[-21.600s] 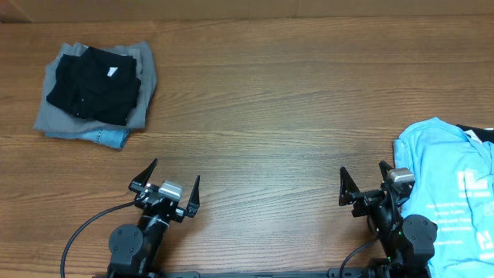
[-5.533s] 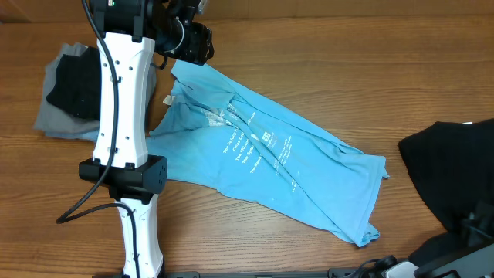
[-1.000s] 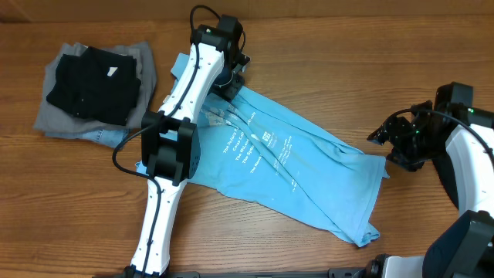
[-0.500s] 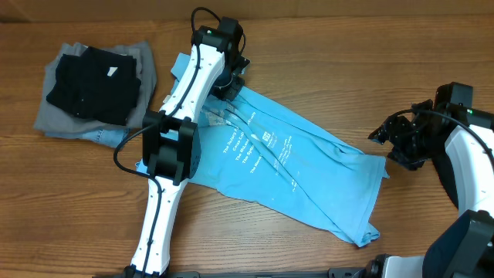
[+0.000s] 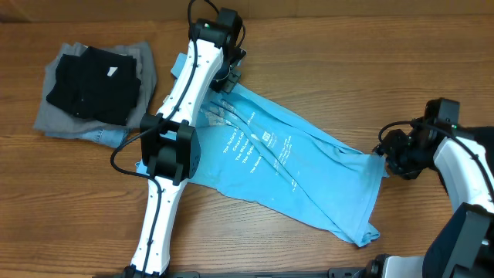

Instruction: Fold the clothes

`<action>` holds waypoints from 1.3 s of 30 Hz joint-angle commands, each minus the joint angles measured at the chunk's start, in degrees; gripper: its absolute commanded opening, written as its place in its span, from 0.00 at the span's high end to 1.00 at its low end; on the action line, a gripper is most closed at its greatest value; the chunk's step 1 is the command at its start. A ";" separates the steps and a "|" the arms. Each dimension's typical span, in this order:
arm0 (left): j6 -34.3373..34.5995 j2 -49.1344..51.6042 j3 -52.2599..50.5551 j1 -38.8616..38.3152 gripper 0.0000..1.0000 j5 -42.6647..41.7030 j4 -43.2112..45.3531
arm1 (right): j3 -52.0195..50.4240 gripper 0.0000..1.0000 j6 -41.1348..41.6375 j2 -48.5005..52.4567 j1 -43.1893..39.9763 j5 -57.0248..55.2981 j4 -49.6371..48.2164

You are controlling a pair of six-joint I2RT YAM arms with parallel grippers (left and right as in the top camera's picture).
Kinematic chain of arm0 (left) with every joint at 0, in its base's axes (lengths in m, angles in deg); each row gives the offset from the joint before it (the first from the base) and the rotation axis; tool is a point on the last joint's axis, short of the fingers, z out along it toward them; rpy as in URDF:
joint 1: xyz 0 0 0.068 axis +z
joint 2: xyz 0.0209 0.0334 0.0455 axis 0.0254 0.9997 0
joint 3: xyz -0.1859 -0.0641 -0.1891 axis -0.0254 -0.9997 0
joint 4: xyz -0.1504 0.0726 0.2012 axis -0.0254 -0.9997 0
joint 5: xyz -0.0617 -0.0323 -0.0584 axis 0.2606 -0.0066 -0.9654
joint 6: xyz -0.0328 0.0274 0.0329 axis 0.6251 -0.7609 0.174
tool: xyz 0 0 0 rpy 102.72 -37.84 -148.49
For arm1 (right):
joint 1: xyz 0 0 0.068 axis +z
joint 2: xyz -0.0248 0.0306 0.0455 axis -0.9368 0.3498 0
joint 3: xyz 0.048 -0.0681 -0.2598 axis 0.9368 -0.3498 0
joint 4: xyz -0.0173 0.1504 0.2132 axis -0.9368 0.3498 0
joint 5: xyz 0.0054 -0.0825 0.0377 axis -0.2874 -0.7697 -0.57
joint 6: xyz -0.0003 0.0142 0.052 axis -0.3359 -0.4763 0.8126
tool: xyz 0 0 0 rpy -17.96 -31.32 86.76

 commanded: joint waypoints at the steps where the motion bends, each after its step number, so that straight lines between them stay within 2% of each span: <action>1: 4.87 -2.67 2.60 1.05 0.96 3.89 -0.31 | -3.63 0.35 1.49 -0.02 0.11 -0.52 -5.11; 6: 6.40 -2.67 6.29 2.01 0.96 3.87 -1.40 | -4.63 0.30 1.44 -0.04 0.11 -0.52 -8.15; 12: 7.61 -2.67 10.56 2.84 0.96 3.37 -2.03 | -4.61 0.29 1.25 -0.04 0.07 2.34 -10.64; 14: 7.52 -2.67 11.17 2.84 0.96 2.99 -2.32 | -4.61 0.30 -1.73 -0.04 0.07 8.11 -12.44; 17: 6.93 -2.67 11.30 2.80 0.96 1.29 -2.43 | -4.61 0.36 -9.64 -0.04 0.13 23.15 -16.04; 19: 6.95 -2.67 11.30 2.80 0.96 0.28 -2.36 | -4.61 0.39 -10.47 -0.04 0.17 27.02 -18.51; 21: 6.95 -2.67 11.37 2.80 0.96 0.39 -2.36 | -4.61 0.39 -10.49 -0.04 0.17 25.53 -20.02; 26: 6.99 -2.67 13.53 2.86 0.96 0.37 -2.86 | -4.63 0.39 -10.47 0.09 0.17 13.14 -20.94; 29: 6.99 -2.67 15.61 2.86 0.96 0.35 -3.08 | -4.63 0.43 -9.29 0.52 0.17 12.52 -20.28; 35: 6.99 -2.67 19.56 2.82 0.96 -0.83 -4.72 | -5.31 0.41 -7.82 1.86 1.53 12.70 -15.04; 39: 6.97 -2.67 20.09 2.84 0.96 -1.90 -4.98 | -6.71 0.42 -7.82 2.03 4.37 13.11 -15.80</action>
